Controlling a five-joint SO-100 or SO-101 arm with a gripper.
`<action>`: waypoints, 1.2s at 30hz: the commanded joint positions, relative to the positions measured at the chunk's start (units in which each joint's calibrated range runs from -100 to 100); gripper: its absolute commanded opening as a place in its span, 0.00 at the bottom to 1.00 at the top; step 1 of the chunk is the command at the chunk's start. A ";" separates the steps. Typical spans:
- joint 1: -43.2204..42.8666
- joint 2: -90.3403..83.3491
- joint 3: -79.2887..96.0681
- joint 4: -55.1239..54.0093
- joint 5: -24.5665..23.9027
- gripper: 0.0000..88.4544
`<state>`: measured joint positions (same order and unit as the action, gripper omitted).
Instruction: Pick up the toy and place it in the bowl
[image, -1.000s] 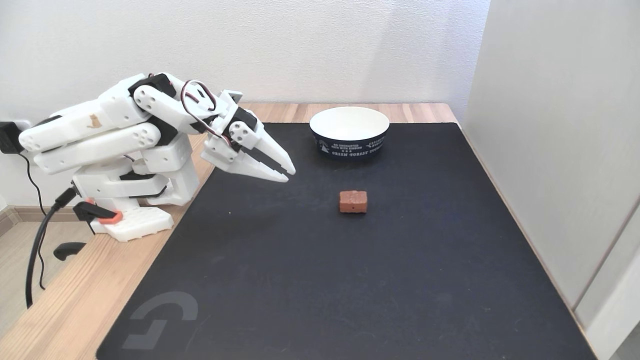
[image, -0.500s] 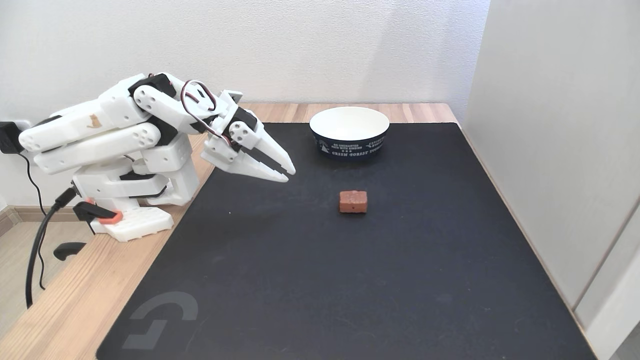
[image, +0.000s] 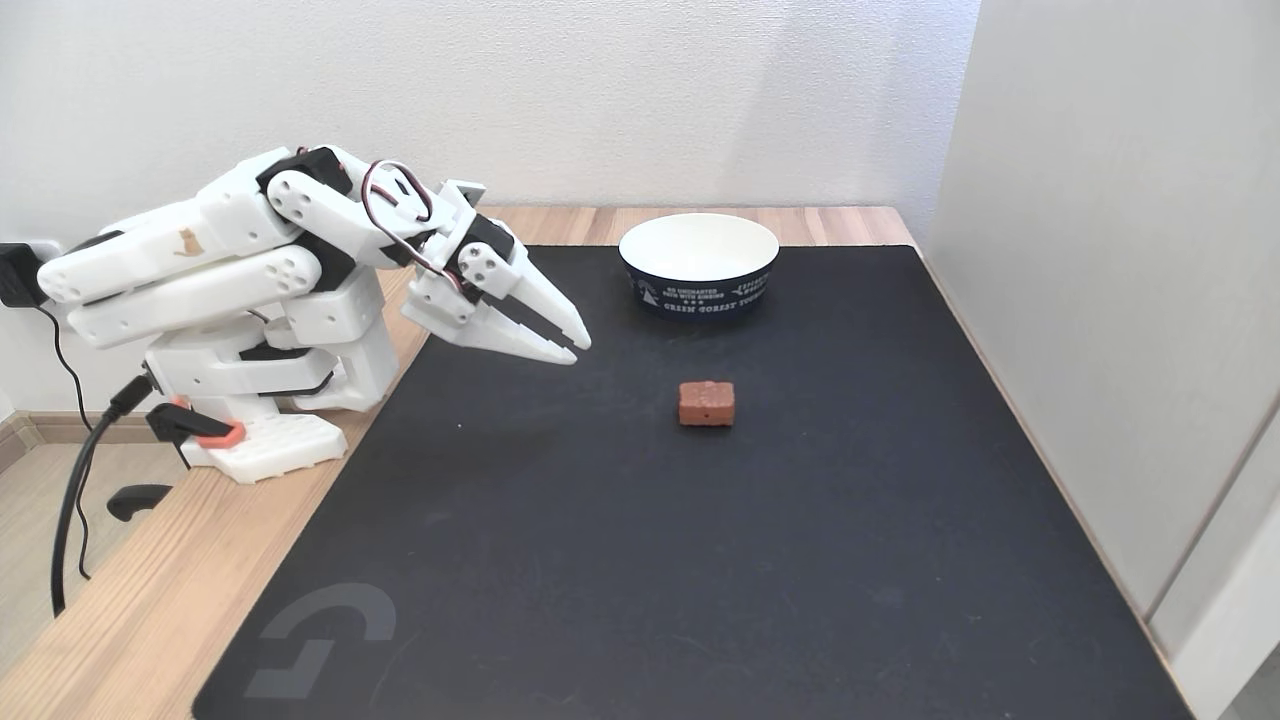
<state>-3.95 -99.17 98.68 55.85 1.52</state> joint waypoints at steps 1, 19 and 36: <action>0.31 -0.58 0.51 -0.55 -0.06 0.03; 0.31 -0.58 0.51 -0.64 0.26 0.50; 0.48 9.50 -10.75 0.29 -1.57 0.47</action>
<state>-3.45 -96.25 95.65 55.85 1.52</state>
